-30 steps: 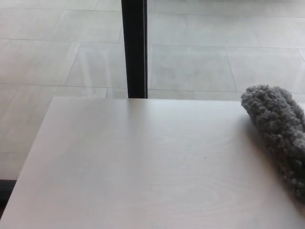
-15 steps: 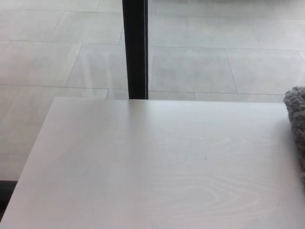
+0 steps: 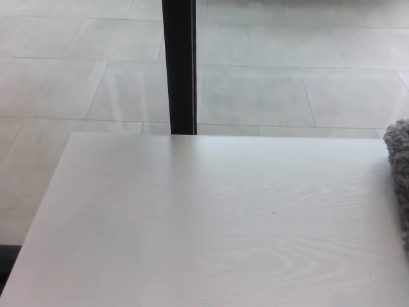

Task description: The robot uses its right hand to pick up the duster kept in the middle of the desk and use it to wipe the desk by swiping its surface twice

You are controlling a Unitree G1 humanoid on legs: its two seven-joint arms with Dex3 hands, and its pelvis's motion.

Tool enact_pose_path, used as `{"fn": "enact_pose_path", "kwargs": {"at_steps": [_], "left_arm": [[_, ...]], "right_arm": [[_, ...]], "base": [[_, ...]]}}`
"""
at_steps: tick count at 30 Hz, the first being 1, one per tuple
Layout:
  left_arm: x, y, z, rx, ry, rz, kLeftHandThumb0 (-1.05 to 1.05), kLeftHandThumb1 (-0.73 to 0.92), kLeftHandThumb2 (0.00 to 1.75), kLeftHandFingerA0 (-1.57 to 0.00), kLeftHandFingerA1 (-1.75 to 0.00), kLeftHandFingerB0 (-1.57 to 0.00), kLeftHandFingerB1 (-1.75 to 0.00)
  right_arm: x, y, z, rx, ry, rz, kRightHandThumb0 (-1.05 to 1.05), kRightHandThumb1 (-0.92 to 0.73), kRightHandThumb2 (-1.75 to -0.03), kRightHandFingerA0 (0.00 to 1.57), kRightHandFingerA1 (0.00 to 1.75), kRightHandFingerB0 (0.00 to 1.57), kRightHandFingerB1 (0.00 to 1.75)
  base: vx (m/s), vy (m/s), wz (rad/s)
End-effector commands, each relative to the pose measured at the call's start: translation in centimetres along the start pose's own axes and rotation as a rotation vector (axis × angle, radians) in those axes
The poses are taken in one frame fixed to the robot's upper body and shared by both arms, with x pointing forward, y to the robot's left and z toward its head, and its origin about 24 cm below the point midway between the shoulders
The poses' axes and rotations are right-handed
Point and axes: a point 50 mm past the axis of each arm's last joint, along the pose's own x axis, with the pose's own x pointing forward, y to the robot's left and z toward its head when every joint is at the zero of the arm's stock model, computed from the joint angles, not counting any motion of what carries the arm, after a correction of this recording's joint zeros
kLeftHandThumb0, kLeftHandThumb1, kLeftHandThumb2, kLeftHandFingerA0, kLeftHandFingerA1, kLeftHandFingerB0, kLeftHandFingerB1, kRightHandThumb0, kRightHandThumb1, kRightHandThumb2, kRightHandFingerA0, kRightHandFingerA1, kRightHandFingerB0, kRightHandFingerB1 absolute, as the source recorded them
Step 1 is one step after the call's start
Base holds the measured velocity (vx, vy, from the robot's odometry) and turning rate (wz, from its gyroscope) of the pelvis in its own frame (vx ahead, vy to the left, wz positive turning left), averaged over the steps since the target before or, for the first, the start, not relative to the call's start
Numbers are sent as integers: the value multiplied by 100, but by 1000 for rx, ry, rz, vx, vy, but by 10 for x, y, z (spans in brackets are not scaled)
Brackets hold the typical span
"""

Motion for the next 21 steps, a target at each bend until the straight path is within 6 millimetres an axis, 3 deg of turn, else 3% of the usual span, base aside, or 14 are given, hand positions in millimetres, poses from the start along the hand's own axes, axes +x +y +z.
{"fn": "enact_pose_path", "kwargs": {"at_steps": [1,2,3,6,11,13,16,17,19,20,21], "left_arm": [[-2,9,4,-45,-20,17,-44,59,58,-66,-58,-66,-53],[-2,9,4,-48,-19,18,-44,59,58,-66,-58,-66,-53],[-2,9,4,-45,-18,19,-44,59,58,-66,-57,-67,-52],[-1,7,4,-36,-17,20,-44,60,58,-67,-60,-68,-53],[-2,7,0,-40,-11,19,-44,58,58,-71,-63,-70,-53],[-2,8,0,-44,-7,23,-43,60,58,-71,-63,-68,-53],[-3,9,-4,-47,3,20,-45,60,58,-71,-61,-66,-50],[-3,9,-5,-38,6,23,-44,61,58,-69,-59,-63,-50],[-3,7,-8,-40,18,32,-43,60,58,-74,-60,-67,-50],[-3,7,-9,-46,25,38,-42,60,58,-73,-62,-69,-52],[-3,7,-9,-50,26,39,-42,60,58,-73,-62,-69,-52]], "right_arm": [[7,-14,10,-164,-60,153,-36,-47,-103,4,53,0,49],[7,-14,11,-167,-63,154,-36,-47,-103,4,53,0,49],[8,-17,15,-180,-77,137,-73,-53,-92,8,53,3,33],[12,-39,30,-249,-128,96,-98,-65,-99,0,20,0,1],[17,-72,35,-276,-146,99,-102,-71,-105,0,16,0,0],[17,-86,35,-229,-151,105,-98,-68,-105,0,23,0,6],[14,-112,36,-248,-176,71,-105,-74,-109,0,25,0,2],[8,-134,33,-200,-207,43,-93,-70,-106,0,36,0,8],[1,-159,27,-174,-233,2,-77,-64,-107,3,66,0,29],[-5,-175,22,-169,-236,-34,-81,-67,-101,19,75,3,39],[-6,-179,21,-165,-234,-44,-81,-67,-101,19,75,3,39]], "base": [[0,0,0],[0,0,0],[0,0,0],[0,0,0],[0,0,0],[0,0,0],[0,0,0],[0,0,0],[0,0,0],[0,0,0],[0,0,0]]}}
